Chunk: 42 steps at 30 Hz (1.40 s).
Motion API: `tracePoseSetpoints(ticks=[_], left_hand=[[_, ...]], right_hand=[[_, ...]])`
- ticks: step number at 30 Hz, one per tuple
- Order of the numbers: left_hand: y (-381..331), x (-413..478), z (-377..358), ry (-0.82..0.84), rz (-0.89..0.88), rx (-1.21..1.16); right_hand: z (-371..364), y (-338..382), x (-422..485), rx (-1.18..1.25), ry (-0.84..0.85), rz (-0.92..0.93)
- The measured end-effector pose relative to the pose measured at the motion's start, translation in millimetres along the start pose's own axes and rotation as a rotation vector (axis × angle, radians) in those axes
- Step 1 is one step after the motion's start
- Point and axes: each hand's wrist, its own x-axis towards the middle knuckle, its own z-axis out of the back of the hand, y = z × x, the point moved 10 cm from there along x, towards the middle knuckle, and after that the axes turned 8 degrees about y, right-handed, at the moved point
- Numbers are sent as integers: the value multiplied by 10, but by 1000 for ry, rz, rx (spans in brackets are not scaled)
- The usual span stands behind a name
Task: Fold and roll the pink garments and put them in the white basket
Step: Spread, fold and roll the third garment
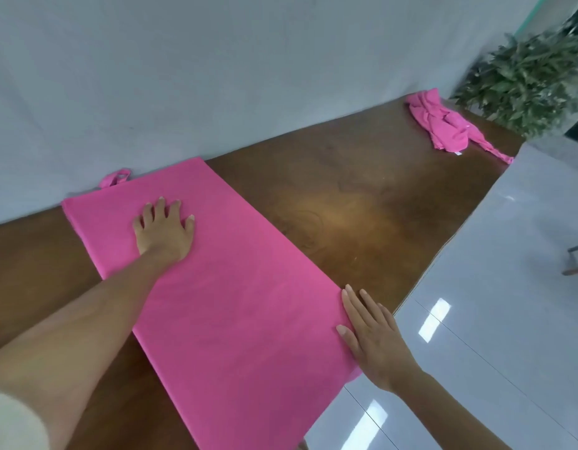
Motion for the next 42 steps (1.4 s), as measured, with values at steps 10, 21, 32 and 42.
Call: tracePoseSetpoints(ticks=[10, 21, 32, 42], left_hand=[[-74, 83, 117, 26, 61, -103], [-1664, -384, 54, 67, -563, -139], [-2184, -332, -13, 198, -596, 288], [-1878, -284, -28, 298, -340, 346]], right_hand=[[-133, -243, -301, 99, -18, -61], [-85, -290, -273, 284, -61, -93], [247, -510, -29, 438, -174, -187], [346, -527, -65, 510, -102, -28]])
